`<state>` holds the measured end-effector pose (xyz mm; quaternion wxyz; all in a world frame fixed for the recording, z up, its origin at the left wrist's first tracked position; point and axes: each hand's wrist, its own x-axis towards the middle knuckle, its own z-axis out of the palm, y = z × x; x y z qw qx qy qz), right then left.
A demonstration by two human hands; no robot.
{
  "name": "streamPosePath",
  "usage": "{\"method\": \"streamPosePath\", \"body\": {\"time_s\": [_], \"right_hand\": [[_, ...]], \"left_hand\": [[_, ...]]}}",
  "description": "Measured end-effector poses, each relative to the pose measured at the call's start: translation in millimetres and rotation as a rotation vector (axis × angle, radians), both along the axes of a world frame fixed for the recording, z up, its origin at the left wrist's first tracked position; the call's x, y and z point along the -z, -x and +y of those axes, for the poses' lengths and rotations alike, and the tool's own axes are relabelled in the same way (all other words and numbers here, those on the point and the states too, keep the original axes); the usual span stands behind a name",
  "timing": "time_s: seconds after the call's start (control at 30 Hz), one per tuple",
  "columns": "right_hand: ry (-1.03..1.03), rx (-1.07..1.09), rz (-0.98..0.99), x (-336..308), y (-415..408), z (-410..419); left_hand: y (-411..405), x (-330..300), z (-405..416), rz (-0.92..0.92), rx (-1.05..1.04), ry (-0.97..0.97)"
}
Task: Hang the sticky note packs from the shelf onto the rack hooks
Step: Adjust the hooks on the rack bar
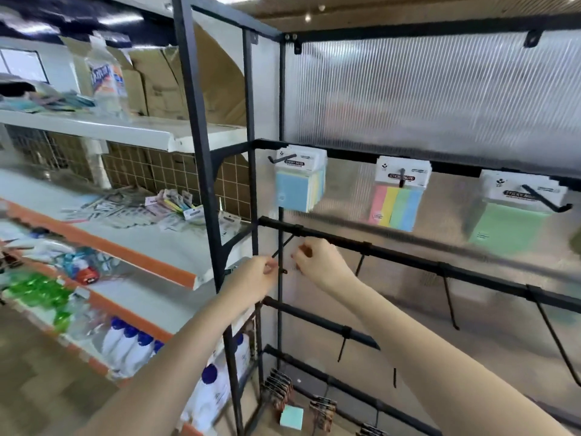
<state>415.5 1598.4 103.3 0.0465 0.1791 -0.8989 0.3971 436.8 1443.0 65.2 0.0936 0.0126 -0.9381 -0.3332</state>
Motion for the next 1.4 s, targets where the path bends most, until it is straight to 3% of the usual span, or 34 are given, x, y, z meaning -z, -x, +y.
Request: {"method": "streamPosePath", "body": {"time_s": [0.27,0.5,0.7,1.07,1.4], "right_hand": [[-0.057,-0.148,0.028,5.5,3.9,-134.4],[-0.173,-0.151,0.009,23.7,11.0,-244.5],[-0.372,-0.156,0.050,45.1,20.0,-308.8],[-0.477,-0.194,-0.014,75.8,69.6,-393.6],[-0.428,-0.181,-0.060,94.4,165.7,-472.3]], "left_hand": [[2.6,2.8,-123.3,-0.040,-0.085,0.107],[5.9,6.3,-240.2,-0.059,-0.106,0.067],[7.2,19.3,-317.8,-0.090,-0.050,0.067],[26.1,56.8,-408.8,-0.173,-0.122,0.069],[115.6,65.1,-466.2,-0.208,-0.153,0.184]]}}
